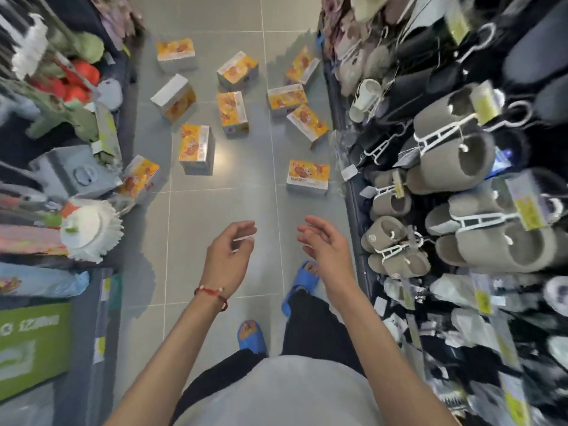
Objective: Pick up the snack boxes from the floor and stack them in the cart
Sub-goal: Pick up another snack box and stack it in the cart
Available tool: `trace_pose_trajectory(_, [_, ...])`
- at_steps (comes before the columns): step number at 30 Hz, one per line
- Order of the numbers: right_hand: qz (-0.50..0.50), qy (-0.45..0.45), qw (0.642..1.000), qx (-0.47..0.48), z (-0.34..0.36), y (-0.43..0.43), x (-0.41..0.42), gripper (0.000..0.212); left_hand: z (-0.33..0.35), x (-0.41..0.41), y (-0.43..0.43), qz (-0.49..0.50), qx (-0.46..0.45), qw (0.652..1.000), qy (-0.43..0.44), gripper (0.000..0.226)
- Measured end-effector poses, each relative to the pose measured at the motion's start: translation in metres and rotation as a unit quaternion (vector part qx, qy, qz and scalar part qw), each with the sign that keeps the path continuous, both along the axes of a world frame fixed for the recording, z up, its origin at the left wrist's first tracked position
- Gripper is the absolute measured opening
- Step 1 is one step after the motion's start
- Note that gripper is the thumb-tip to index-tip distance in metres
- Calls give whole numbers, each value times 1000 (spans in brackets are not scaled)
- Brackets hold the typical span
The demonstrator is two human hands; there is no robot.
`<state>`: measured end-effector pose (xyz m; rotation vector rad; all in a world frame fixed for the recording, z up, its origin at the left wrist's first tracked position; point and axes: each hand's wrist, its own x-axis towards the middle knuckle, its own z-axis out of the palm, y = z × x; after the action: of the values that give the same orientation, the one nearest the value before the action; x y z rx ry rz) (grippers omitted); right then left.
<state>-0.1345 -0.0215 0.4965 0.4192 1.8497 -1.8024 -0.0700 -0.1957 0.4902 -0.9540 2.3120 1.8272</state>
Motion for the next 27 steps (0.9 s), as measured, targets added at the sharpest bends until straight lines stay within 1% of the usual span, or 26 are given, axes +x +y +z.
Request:
trace_pose_trajectory(3, [4,-20,1000,8,-15,-1,-64,25,-12,-65,-3,8,1,1000,-21,30])
trace_pose_trajectory(7, [28,-33,999,31,-26,1,-144,24,-20,-146,-2,36,29,998,-35,31])
trace_pose_trajectory(12, [39,-64,995,61,-35,-8,-234,31,-33,-233,-9,42,57,996,-62,29])
trace_pose_trajectory(15, [36,-82,993,77,-46,-19,-275,31,-50,-279,-23,36,79,993,-82,29])
trace_pose_trajectory(19, [22,-111,987,114,-79,-47,-335,30,-95,-346,-58,15,106,986,-127,28])
trace_pose_trajectory(23, [-23,-135,979,153,-132,-71,-387,29,-154,-405,-90,2,122,973,-196,24])
trace_pose_trajectory(27, [-22,-150,969,194,-187,-85,-427,27,-207,-447,-113,-25,121,962,-243,21])
